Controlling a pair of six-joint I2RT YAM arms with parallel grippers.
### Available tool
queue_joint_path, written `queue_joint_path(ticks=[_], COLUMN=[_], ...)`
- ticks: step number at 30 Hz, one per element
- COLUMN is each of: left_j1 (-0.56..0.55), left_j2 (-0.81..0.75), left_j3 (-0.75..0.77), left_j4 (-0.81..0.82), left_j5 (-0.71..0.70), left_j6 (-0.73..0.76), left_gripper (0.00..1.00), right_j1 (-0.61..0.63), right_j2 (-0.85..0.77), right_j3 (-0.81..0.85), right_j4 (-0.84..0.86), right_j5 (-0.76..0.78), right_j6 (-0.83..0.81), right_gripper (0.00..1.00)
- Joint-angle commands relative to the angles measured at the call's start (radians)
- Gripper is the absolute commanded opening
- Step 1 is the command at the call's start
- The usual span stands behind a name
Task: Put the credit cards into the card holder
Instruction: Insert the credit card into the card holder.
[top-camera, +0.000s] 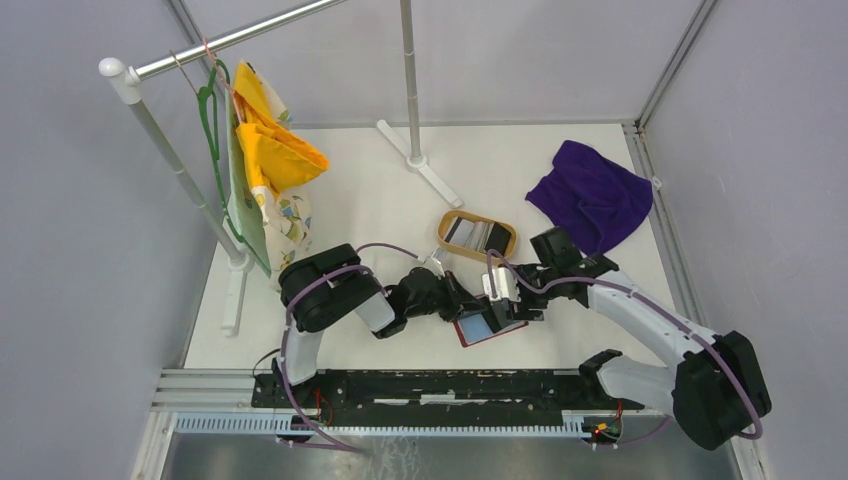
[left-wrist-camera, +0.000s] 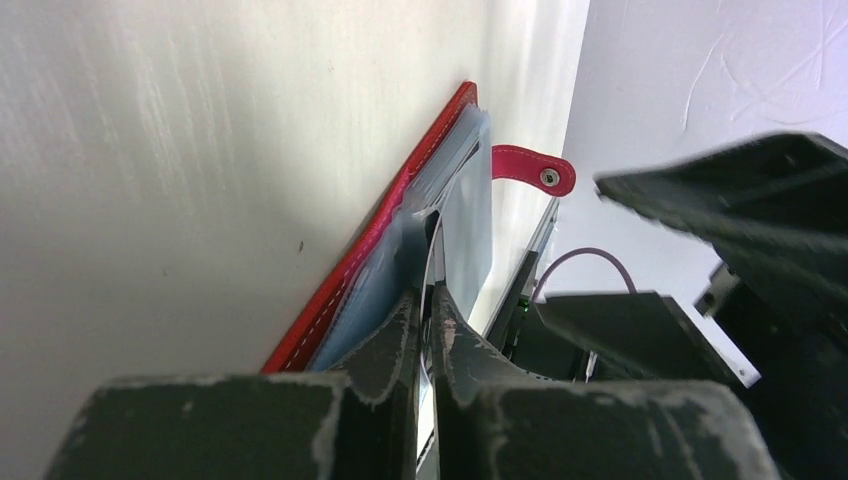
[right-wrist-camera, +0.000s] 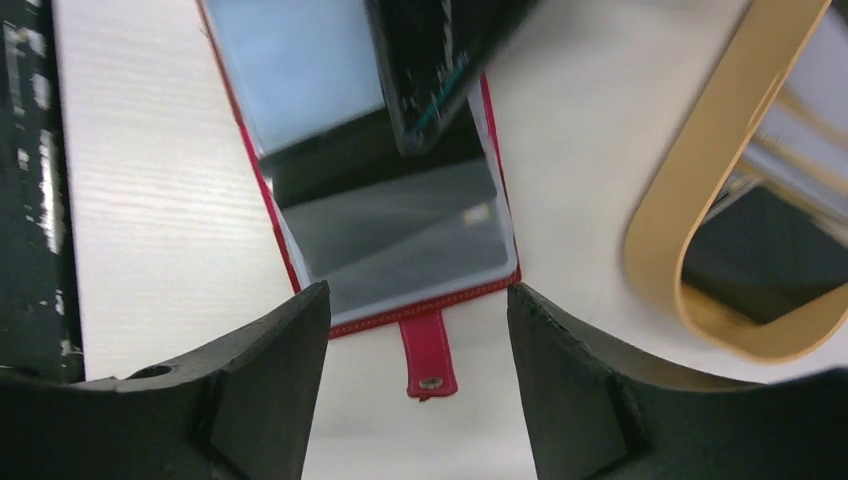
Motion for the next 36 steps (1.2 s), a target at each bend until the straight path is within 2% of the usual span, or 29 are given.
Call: queue_joint_path(ticks=[1,2,5,7,9,14,20,30,31,33,36], left_j1=[-0.003,-0.003,-0.002,-0.002,-0.003,-0.004,-0.003,0.001,0.003,0.006,0.008], left_j2=[0.033,0.035,0.038,0.038,0.039,0.046,0.066,0.076,0.077,0.079,0.078], left_j3=[0.008,0.008,0.007,0.006,0.004,0.0,-0.002,-0.003,-0.006,-0.014,-0.018], left_j4=[-0.011,-0.009,-0.005,-0.001,0.002,0.025,0.061,0.088,0.096,0.111,0.117], left_j5=[0.031,0.032,0.033,0.035,0.035,0.04,0.05,0.064,0.067,0.071,0.075], left_j6=[-0.009,-0.009,-0.011,-0.012,-0.012,-0.019,-0.03,-0.023,-0.024,-0.028,-0.026], left_gripper=[0.12,0.12,0.13,0.13,0.13,0.14,0.14,0.16,0.17,0.27,0.32], right_j1=[0.075,0.106,0.209,0.277,0.344,0.486,0.546,0.551,0.551,0.548,0.53], right_j2=[-0.077,-0.091,-0.112,-0.09,-0.052,0.034,0.094,0.122,0.118,0.108,0.092], right_j3=[0.0,-0.016,-0.053,-0.054,-0.052,-0.086,-0.102,-0.101,-0.104,-0.113,-0.131], right_j4=[0.053,0.066,0.138,0.173,0.201,0.297,0.373,0.318,0.315,0.31,0.303], right_j5=[-0.18,-0.205,-0.216,-0.169,-0.091,0.151,0.346,0.434,0.441,0.457,0.461], right_j6=[-0.063,-0.086,-0.122,-0.109,-0.089,-0.043,0.006,-0.023,-0.027,-0.031,-0.034], right_gripper=[0.7,0.67,0.47,0.27,0.17,0.11,0.1,0.1,0.1,0.1,0.1])
